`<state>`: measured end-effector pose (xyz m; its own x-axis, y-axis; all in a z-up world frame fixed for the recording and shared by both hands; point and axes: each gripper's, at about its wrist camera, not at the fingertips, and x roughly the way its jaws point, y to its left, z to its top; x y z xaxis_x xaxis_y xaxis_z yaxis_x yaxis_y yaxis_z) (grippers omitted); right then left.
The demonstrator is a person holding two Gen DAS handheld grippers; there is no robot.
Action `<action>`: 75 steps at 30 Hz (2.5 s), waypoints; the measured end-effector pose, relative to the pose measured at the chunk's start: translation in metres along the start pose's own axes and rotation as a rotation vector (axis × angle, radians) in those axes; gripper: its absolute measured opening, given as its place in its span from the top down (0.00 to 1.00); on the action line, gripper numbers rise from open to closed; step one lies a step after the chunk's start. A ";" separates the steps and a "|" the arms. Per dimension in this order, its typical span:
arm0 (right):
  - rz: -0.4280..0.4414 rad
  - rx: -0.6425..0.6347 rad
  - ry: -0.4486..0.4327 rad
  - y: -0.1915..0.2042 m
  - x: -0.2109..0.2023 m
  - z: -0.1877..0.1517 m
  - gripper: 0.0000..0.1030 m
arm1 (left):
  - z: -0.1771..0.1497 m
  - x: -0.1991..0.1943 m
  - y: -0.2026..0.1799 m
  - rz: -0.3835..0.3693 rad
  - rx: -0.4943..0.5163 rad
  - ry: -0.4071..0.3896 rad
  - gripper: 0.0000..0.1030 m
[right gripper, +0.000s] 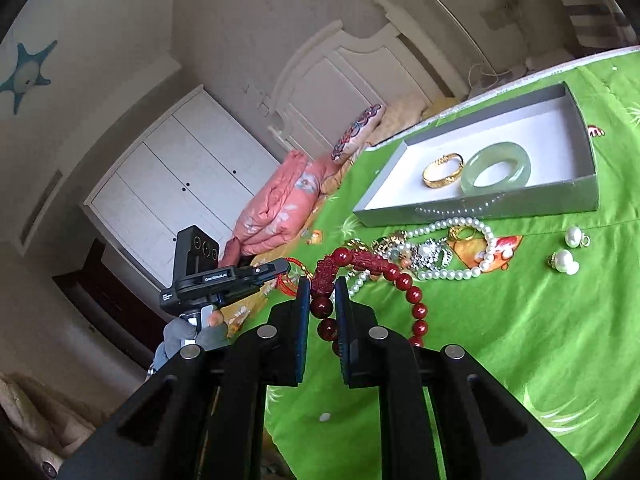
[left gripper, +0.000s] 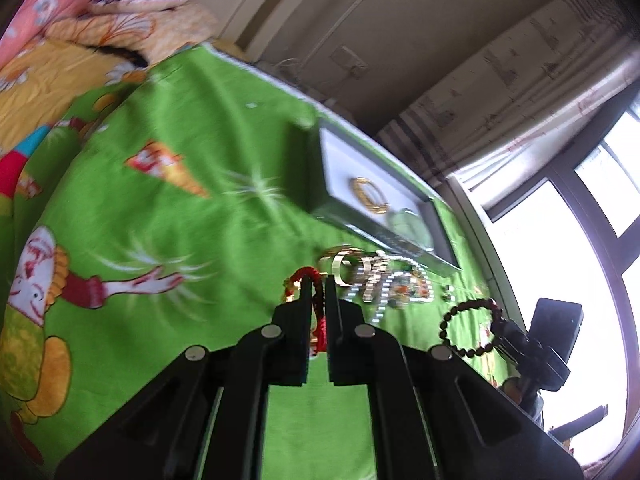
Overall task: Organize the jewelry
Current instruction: 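Carry both red bracelets over the white tray and open both tools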
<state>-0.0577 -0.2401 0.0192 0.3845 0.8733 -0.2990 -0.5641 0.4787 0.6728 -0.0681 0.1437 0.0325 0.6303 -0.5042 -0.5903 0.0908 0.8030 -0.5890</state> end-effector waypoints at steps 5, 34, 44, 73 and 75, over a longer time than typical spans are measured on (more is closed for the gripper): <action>-0.009 -0.013 -0.009 0.003 -0.004 0.002 0.87 | 0.000 0.004 -0.027 -0.026 0.059 0.013 0.95; -0.052 -0.023 0.004 0.003 -0.005 0.001 0.87 | -0.035 0.086 -0.093 0.239 0.407 0.199 0.81; -0.046 -0.044 -0.010 0.006 -0.010 0.004 0.87 | -0.001 0.031 -0.079 0.000 0.230 0.099 0.95; -0.291 -0.064 -0.112 -0.028 0.002 0.104 0.87 | 0.096 0.098 -0.122 0.122 0.279 0.038 0.95; -0.339 -0.056 -0.103 -0.041 0.005 0.114 0.87 | 0.104 0.108 -0.121 0.157 0.284 0.040 0.95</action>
<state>0.0506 -0.2654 0.0675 0.6266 0.6521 -0.4268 -0.4305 0.7461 0.5080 0.0692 0.0248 0.0970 0.6230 -0.3748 -0.6866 0.2095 0.9256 -0.3151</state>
